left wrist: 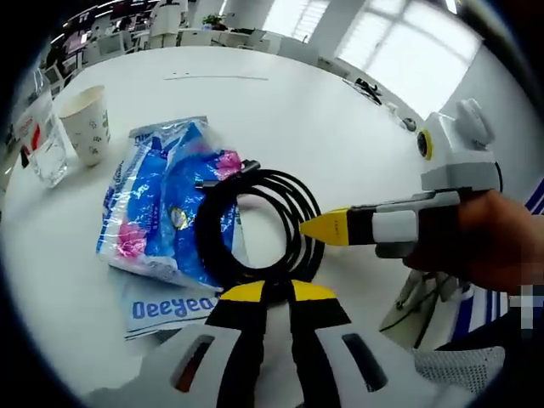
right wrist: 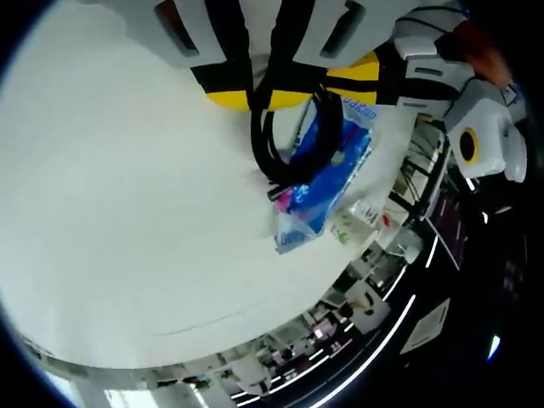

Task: Arrange the tabletop items into an orderly group along one side of the table until the central work area is clear of visible clutter.

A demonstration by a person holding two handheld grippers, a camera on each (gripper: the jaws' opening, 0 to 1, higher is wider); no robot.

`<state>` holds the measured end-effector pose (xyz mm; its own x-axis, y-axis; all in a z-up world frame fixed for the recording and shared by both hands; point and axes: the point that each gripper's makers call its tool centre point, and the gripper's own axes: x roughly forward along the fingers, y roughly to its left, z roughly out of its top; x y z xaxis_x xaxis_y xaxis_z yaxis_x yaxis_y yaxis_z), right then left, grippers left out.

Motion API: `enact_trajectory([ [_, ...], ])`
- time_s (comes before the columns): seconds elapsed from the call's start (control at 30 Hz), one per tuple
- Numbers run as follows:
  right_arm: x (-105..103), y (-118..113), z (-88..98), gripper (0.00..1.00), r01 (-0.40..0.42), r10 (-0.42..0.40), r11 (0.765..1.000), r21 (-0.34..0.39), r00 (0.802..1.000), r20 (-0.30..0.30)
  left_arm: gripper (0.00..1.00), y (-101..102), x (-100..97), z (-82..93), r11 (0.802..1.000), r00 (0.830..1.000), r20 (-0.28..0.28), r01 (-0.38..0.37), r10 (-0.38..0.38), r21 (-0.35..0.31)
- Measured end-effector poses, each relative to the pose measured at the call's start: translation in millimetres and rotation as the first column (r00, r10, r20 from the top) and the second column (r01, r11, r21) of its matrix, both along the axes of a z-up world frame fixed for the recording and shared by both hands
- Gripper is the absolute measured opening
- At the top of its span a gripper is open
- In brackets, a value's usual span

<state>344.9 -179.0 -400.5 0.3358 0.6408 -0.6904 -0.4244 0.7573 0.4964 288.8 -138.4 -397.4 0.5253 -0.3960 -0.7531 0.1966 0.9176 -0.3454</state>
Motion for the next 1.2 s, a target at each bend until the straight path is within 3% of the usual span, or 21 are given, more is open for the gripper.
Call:
enact_trajectory([
  [0.13, 11, -9, -0.6, 0.0, 0.058, -0.057, 0.998, 0.035, 0.998, -0.012, 0.1, 5, -1.5, 6.1, 1.0, 1.0, -0.003, -0.014, 0.014, 0.009],
  [0.47, -1, -15, 11.5, 0.0, 0.05, -0.051, 0.996, 0.079, 0.999, 0.01, 0.17, -2, -6.8, 2.5, 1.0, 1.0, -0.01, 0.002, -0.002, -0.012],
  [0.87, -10, -22, 27.1, 0.0, 0.06, -0.067, 0.986, 0.156, 0.997, 0.036, 0.19, -18, -16.7, 23.0, 0.997, 1.0, -0.01, -0.015, 0.014, -0.073],
  [1.2, -23, -39, 16.0, 0.0, 0.085, -0.088, 0.989, 0.123, 0.996, 0.019, 0.19, -17, -21.0, 6.8, 0.999, 0.999, -0.051, -0.002, 0.0, -0.037],
])
